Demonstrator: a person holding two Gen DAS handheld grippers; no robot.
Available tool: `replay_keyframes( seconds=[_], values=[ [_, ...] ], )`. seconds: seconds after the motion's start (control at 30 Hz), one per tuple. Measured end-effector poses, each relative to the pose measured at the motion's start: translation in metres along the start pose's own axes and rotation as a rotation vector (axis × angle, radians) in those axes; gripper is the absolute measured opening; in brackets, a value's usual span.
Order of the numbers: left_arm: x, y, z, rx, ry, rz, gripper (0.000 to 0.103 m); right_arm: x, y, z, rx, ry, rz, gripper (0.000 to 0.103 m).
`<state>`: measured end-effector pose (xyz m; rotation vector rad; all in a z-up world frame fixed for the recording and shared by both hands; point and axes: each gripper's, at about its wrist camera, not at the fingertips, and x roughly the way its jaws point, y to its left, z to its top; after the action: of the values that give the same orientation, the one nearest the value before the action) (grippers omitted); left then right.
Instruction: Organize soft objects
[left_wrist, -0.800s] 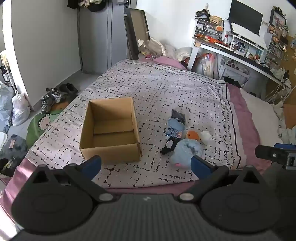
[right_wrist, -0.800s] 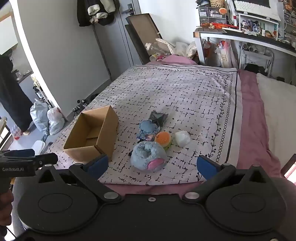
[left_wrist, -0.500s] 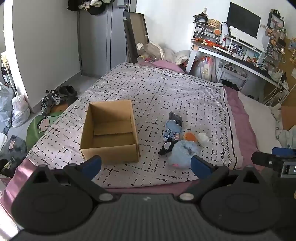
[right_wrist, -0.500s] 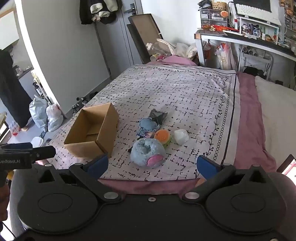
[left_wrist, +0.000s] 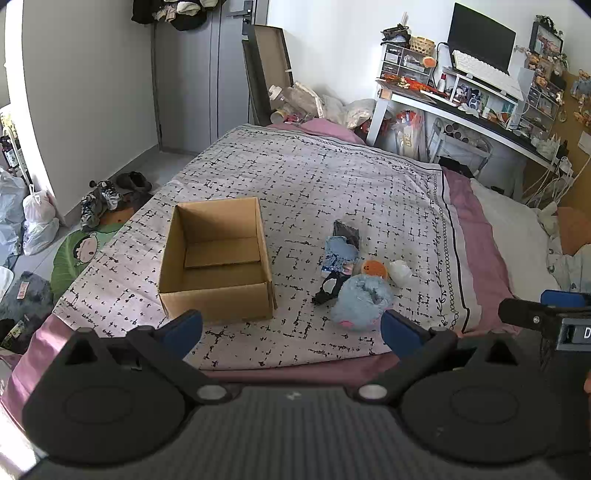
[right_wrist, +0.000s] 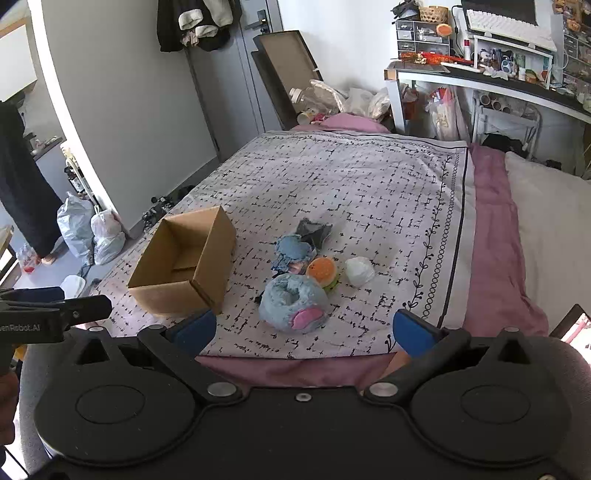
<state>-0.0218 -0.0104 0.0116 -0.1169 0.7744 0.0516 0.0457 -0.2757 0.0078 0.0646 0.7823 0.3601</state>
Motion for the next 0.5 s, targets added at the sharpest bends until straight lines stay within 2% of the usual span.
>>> replay_keyframes(
  seconds=[0.5],
  values=[
    [-0.0014,-0.0037,0.0015,0.002,-0.003,-0.010,0.102,-0.0002,-0.0019,0.0005,-0.001,-0.004,-0.029,0.103]
  ],
)
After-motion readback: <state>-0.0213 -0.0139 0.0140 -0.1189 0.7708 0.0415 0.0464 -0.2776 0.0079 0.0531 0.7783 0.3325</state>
